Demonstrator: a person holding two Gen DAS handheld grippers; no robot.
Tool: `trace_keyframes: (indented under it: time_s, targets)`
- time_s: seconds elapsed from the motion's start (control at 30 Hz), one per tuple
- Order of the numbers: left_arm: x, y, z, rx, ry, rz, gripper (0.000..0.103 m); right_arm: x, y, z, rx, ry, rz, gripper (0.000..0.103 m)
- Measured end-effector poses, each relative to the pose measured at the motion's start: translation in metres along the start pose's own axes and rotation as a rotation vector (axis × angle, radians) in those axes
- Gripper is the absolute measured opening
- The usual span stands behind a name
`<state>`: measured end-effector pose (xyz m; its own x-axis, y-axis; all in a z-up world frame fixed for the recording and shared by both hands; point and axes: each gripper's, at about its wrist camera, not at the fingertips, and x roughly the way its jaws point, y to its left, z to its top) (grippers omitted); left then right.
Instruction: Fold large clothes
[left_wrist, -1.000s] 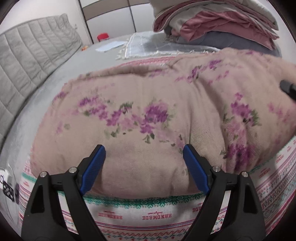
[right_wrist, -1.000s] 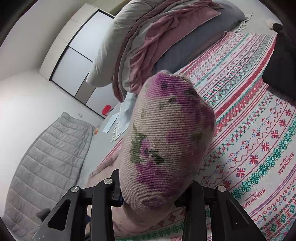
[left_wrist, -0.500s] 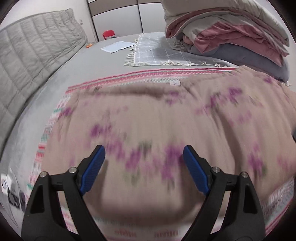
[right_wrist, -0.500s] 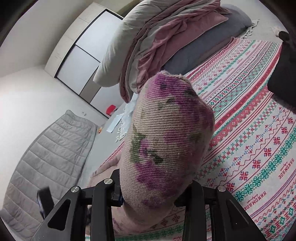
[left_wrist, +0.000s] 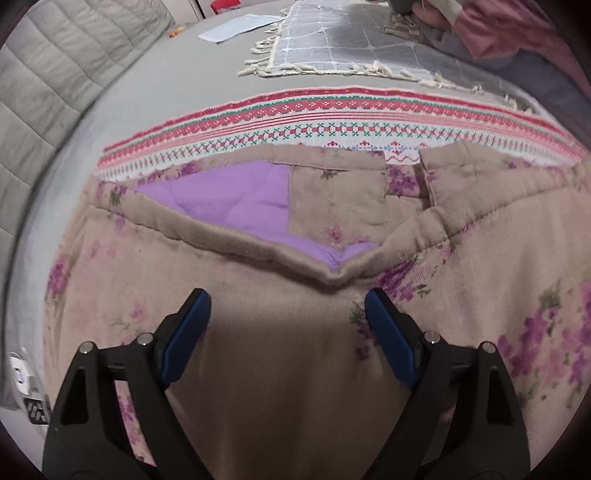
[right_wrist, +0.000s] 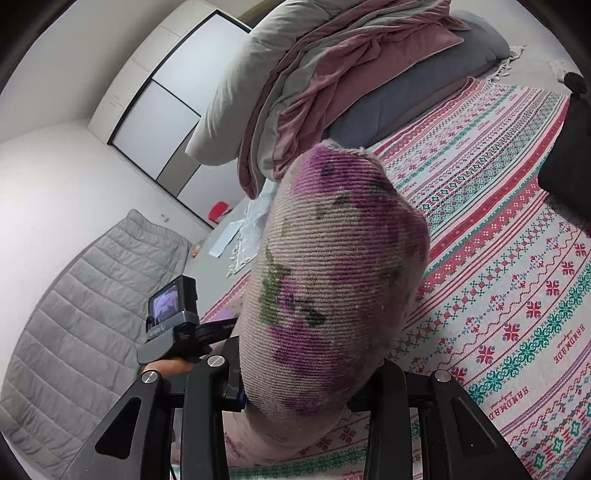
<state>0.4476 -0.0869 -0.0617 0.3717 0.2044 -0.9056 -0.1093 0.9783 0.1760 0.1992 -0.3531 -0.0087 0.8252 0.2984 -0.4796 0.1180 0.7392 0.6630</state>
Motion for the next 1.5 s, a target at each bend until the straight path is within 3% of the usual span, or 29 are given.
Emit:
trace_keyframes:
  time_s: [0.17, 0.33, 0.4, 0.47, 0.5, 0.67, 0.83, 1.17, 1.33, 1.5]
  targets:
    - [-0.044, 0.03, -0.017, -0.069, -0.028, -0.077, 0.087, -0.002, -0.002, 0.0, 0.011, -0.001, 0.01, 0.036]
    - [-0.113, 0.028, -0.095, 0.049, -0.167, -0.16, 0.087, -0.002, -0.005, 0.0, 0.023, 0.004, 0.015, 0.036]
    - [-0.119, 0.018, -0.121, 0.098, -0.17, -0.204, 0.087, -0.003, -0.005, 0.0, 0.022, 0.003, 0.015, 0.036]
    - [-0.102, 0.008, -0.14, 0.106, -0.122, -0.186, 0.087, -0.003, -0.005, -0.001, 0.023, 0.003, 0.016, 0.036]
    - [-0.091, 0.005, -0.148, 0.089, -0.136, -0.174, 0.087, -0.004, -0.005, -0.001, 0.023, 0.004, 0.017, 0.036]
    - [-0.09, 0.001, -0.157, 0.066, -0.191, -0.121, 0.089, -0.002, 0.0, -0.008, -0.014, 0.01, -0.008, 0.036]
    - [-0.119, 0.024, -0.172, 0.043, -0.225, -0.135, 0.089, -0.002, -0.004, -0.004, 0.005, 0.011, 0.008, 0.036]
    - [-0.099, 0.018, -0.184, 0.068, -0.265, -0.1, 0.092, -0.001, 0.003, -0.007, -0.029, 0.008, -0.013, 0.036]
    - [-0.119, 0.047, -0.191, 0.04, -0.202, -0.22, 0.091, -0.002, 0.001, -0.005, -0.024, 0.003, -0.022, 0.036]
    - [-0.139, 0.085, -0.203, 0.047, -0.214, -0.214, 0.091, 0.0, -0.004, -0.004, -0.014, 0.003, -0.039, 0.036]
